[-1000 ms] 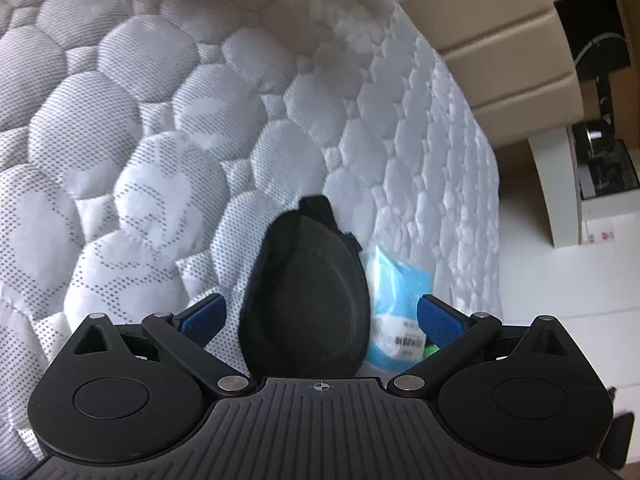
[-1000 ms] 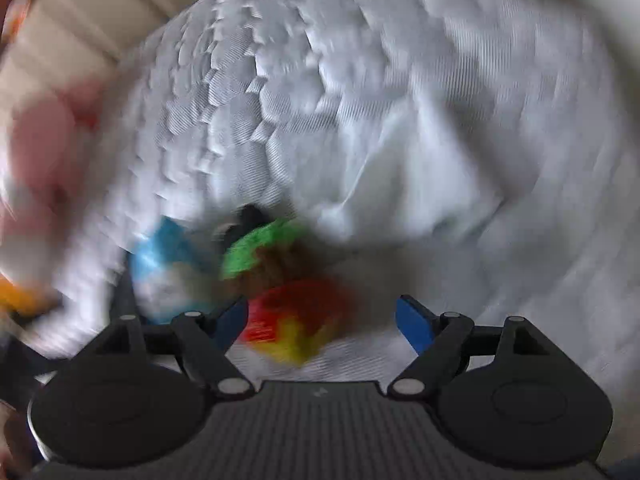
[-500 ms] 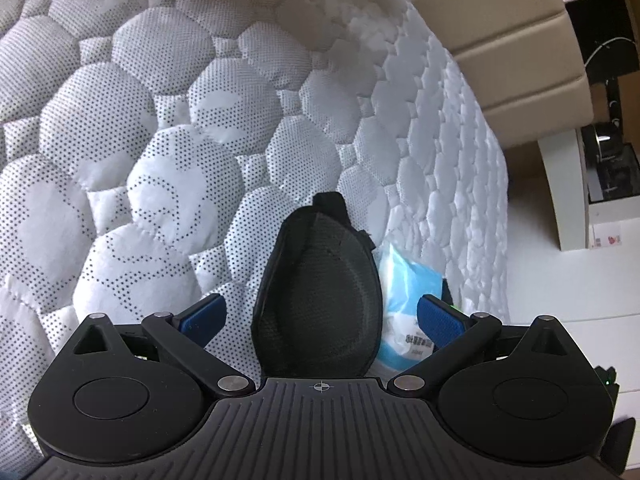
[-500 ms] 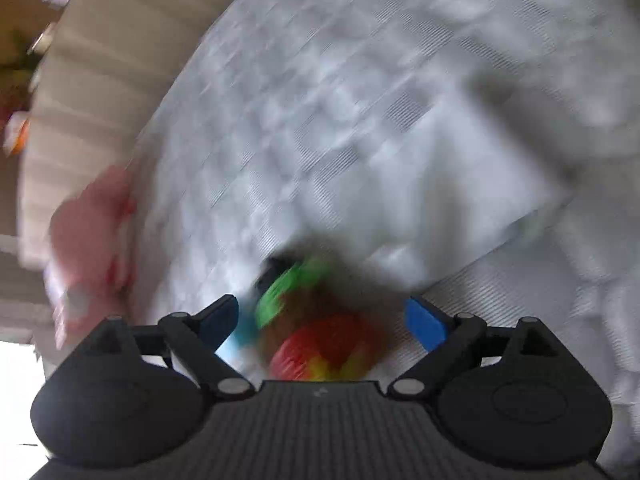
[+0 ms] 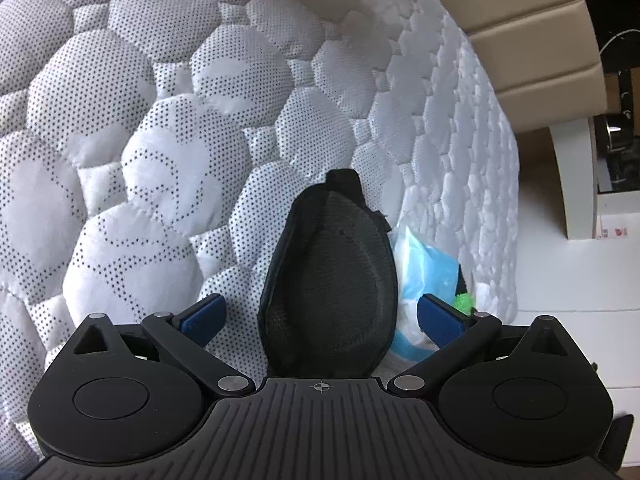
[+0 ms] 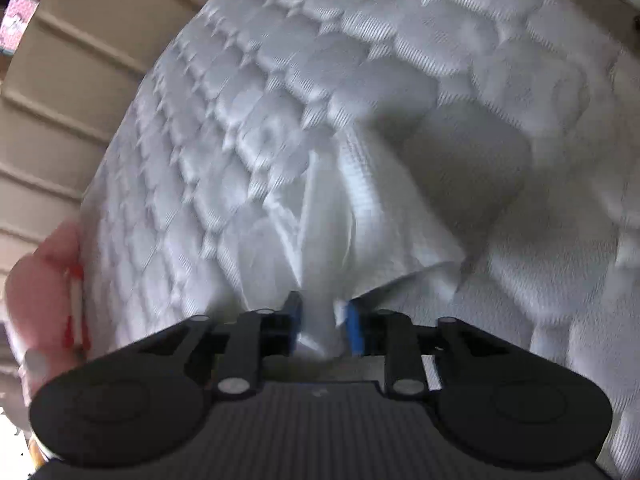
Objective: Organize soft objects
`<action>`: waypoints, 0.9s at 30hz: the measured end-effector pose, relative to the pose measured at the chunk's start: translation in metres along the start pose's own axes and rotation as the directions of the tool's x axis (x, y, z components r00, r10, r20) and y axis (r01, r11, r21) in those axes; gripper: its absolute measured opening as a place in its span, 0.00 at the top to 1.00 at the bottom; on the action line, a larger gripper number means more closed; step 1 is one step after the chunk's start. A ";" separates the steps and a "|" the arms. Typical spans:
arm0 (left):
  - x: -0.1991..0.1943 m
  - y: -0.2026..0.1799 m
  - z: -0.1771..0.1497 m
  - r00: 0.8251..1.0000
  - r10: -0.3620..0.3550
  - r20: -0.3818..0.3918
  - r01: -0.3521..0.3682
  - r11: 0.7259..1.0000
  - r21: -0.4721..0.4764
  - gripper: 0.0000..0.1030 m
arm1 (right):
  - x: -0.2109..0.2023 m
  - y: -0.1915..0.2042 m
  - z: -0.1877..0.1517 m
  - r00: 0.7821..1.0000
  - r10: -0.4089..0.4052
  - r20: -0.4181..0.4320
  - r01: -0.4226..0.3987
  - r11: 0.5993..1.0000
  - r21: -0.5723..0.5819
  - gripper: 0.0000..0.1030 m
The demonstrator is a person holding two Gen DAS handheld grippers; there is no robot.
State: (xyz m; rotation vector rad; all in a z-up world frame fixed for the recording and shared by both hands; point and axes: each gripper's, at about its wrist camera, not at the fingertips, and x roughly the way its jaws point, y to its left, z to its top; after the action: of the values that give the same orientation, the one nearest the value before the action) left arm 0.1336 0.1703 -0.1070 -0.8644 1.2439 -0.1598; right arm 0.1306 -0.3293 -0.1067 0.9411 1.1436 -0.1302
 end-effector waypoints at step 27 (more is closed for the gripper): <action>-0.058 -0.111 -0.147 0.788 0.213 0.577 -0.522 0.729 0.443 0.00 | -0.097 0.066 -0.143 0.961 0.033 0.276 0.146 0.785 -0.602 0.01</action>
State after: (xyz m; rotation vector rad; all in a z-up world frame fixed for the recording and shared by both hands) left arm 0.0221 0.0543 0.0003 -0.0659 0.7795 0.0219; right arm 0.0198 -0.2239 -0.0027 0.2819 0.8655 0.0701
